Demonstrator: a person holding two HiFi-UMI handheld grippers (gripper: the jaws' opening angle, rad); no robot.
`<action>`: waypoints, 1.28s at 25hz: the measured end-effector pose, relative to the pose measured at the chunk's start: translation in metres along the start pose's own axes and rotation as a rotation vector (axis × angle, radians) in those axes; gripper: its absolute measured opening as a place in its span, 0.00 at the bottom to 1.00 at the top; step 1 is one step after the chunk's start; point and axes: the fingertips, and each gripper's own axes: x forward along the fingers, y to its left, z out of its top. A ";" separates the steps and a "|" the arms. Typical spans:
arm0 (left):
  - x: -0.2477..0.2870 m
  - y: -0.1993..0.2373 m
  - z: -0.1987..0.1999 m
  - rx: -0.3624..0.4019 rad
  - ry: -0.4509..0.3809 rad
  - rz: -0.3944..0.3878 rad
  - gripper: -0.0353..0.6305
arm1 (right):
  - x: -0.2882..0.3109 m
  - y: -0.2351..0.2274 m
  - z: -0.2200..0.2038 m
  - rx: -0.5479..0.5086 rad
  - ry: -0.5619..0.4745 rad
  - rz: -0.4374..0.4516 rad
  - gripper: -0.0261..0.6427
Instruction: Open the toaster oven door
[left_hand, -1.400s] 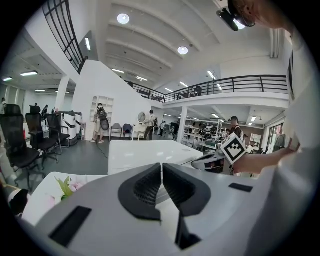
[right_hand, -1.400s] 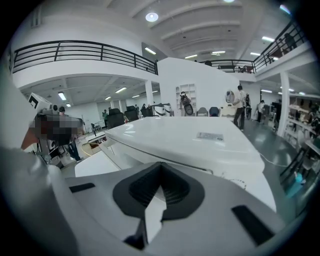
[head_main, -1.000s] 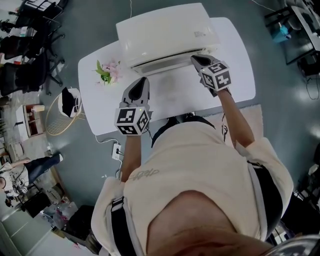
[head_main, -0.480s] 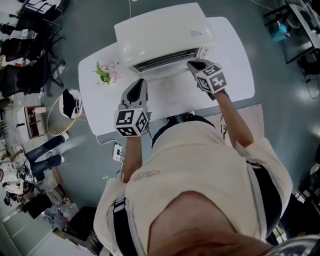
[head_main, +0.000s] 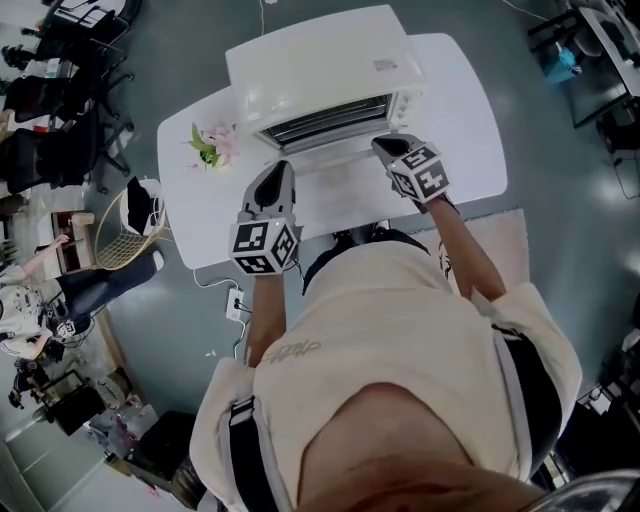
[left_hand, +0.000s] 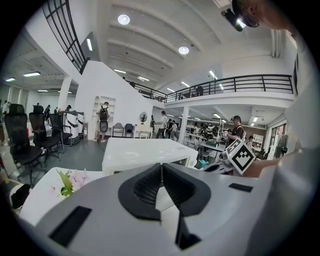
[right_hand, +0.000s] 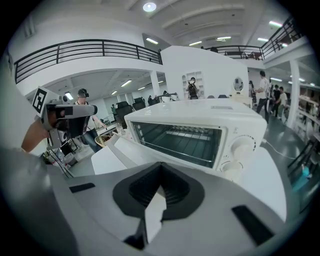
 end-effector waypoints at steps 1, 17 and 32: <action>0.000 -0.001 -0.001 0.000 0.000 0.004 0.09 | 0.000 0.001 -0.002 0.002 0.001 0.007 0.05; -0.010 -0.029 -0.019 -0.018 0.016 0.044 0.09 | -0.008 0.021 -0.045 0.014 0.044 0.092 0.05; -0.020 -0.029 -0.036 -0.020 0.052 0.009 0.09 | -0.004 0.031 -0.096 0.103 0.120 0.095 0.05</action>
